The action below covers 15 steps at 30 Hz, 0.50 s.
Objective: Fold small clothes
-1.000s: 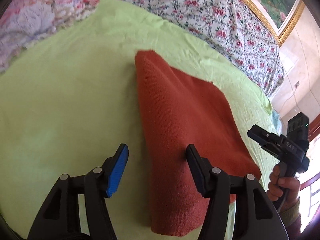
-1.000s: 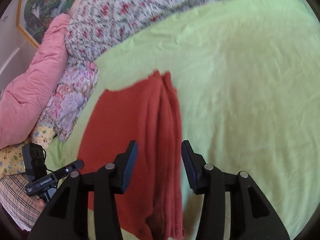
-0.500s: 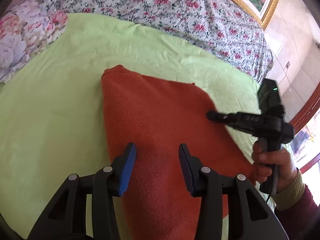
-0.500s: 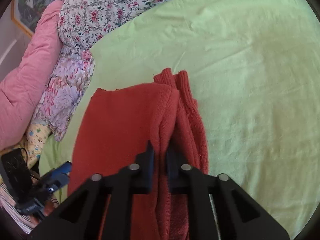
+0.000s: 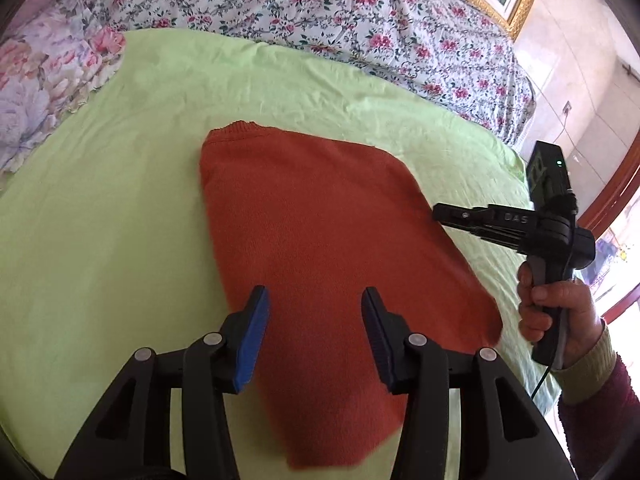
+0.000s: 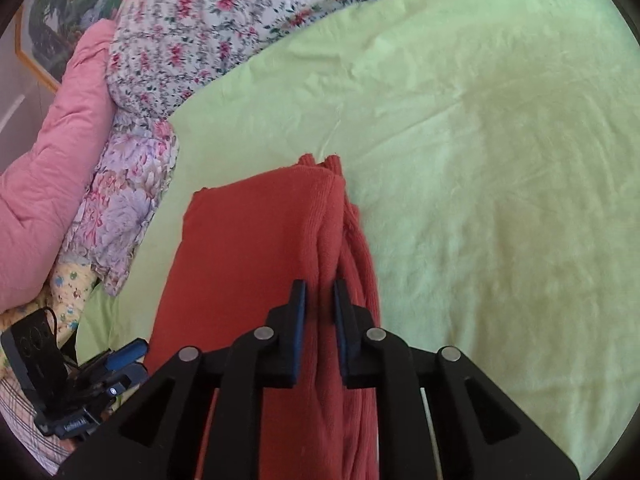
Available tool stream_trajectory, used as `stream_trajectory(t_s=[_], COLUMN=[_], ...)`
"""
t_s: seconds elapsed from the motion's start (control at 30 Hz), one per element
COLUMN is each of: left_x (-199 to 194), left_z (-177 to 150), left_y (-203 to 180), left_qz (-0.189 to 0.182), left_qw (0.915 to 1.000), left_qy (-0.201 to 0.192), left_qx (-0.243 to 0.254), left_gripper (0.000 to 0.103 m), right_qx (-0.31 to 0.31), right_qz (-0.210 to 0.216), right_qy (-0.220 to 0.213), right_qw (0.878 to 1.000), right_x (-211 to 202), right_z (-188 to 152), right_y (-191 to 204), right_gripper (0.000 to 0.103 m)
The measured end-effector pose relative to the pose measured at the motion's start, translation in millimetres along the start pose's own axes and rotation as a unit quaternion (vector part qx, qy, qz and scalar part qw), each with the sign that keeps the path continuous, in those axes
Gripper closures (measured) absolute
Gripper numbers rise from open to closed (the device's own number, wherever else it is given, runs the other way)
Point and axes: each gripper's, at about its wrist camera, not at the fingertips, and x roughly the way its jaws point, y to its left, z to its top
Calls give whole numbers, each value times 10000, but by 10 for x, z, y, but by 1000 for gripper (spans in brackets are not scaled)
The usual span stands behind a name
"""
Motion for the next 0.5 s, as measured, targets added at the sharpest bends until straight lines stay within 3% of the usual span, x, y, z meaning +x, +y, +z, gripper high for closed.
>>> stream_trajectory(t_s=[0.17,0.27,0.33,0.5], left_x=[-401,-520,-502,-282], left_z=[-436,-747,-888,-1006], left_y=[47,-31,-105,-226], left_qz=[33,1,154,803], left_qw=[10000,9997,9989,9939], left_qy=[-25,66,108,72], left_qx=[20,222,428,754], left_gripper=[49,47,47,47], right_qx=[-145,-51,22,139], right_qz=[0,-31,-99,-207], right_qy=[-200,-215,-207,-32], right_qw=[9997,9998,9997,9997], right_x=[-452,-606,-641,-563], right_z=[-373,-655,-819,-1071], right_y=[64,38,17,-28], right_gripper=[87,79,73,71])
